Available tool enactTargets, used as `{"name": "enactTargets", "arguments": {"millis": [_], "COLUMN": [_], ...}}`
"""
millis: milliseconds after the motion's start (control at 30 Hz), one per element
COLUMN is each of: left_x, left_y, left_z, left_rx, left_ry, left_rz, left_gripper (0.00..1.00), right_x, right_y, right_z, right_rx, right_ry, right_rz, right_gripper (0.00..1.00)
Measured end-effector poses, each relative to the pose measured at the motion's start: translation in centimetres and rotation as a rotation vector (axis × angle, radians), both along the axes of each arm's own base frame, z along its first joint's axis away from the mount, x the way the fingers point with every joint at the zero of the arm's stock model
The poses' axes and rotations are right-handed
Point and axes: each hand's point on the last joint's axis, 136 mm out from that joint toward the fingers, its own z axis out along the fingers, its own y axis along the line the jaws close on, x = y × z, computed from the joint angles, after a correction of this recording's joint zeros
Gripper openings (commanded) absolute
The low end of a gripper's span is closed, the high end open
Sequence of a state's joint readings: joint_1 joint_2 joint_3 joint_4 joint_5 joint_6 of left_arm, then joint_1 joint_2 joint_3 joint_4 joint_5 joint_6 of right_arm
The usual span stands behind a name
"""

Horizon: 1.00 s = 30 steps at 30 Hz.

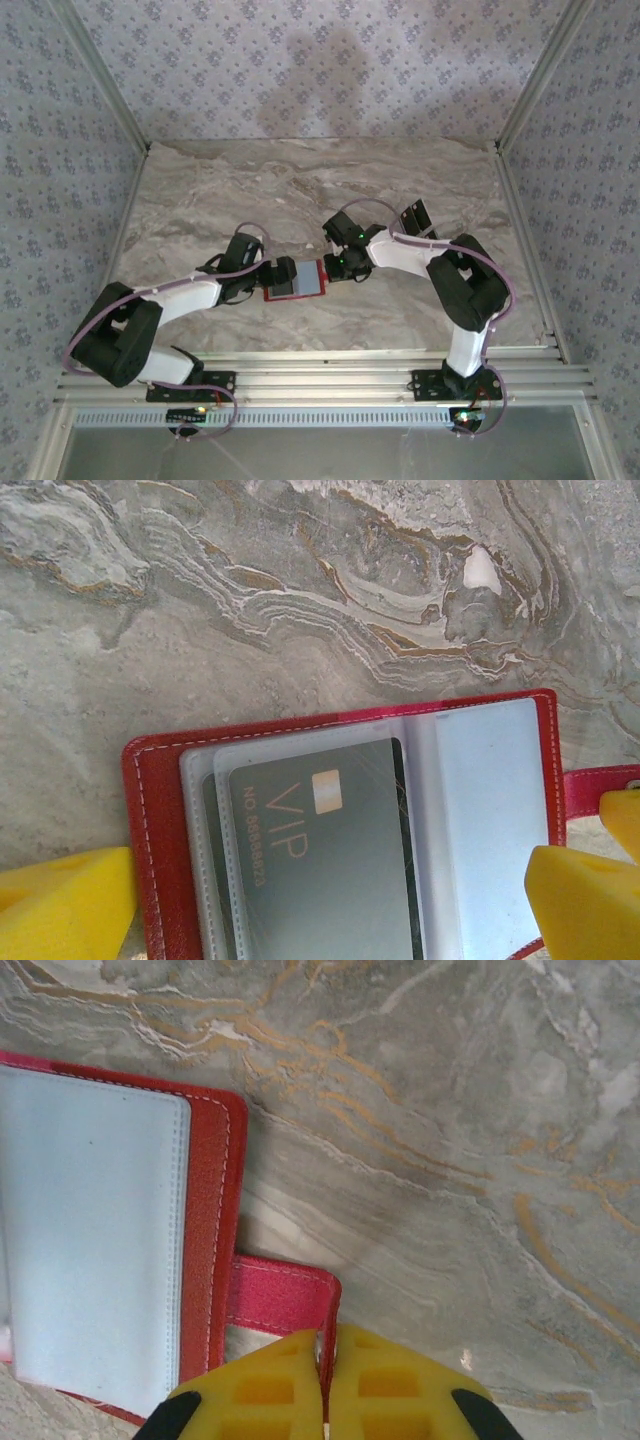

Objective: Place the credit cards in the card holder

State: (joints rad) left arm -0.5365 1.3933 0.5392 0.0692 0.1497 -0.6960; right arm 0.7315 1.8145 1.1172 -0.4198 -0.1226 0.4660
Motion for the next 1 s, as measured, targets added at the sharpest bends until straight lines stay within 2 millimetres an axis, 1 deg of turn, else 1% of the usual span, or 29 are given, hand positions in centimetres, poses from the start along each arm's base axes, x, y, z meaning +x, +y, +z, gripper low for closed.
{"name": "enactTargets", "arguments": {"millis": [133, 333, 467, 567, 833, 1000], "left_x": [0.0, -0.2, -0.6, -0.7, -0.5, -0.6], "left_y": [0.1, 1.6, 2.2, 2.2, 1.6, 1.1], "left_z": [0.1, 0.5, 0.0, -0.6, -0.8, -0.6], "left_rx": [0.005, 0.068, 0.102, 0.120, 0.168, 0.182], "left_ry": [-0.005, -0.020, -0.002, 0.008, 0.013, 0.004], "left_rz": [0.005, 0.036, 0.036, 0.030, 0.020, 0.003], "left_gripper": [0.99, 0.99, 0.99, 0.99, 0.99, 0.99], "right_x": [0.1, 0.2, 0.1, 0.0, -0.4, -0.5], "right_y": [0.2, 0.8, 0.9, 1.1, 2.0, 2.3], "right_z": [0.0, 0.1, 0.1, 0.2, -0.5, -0.8], "right_rx": [0.010, 0.034, 0.042, 0.047, 0.065, 0.068], "right_ry": [-0.002, -0.003, 0.000, 0.005, 0.021, 0.028], "right_rz": [0.001, 0.005, 0.001, 0.002, 0.015, 0.012], "right_gripper": [0.05, 0.04, 0.04, 0.04, 0.01, 0.00]}}
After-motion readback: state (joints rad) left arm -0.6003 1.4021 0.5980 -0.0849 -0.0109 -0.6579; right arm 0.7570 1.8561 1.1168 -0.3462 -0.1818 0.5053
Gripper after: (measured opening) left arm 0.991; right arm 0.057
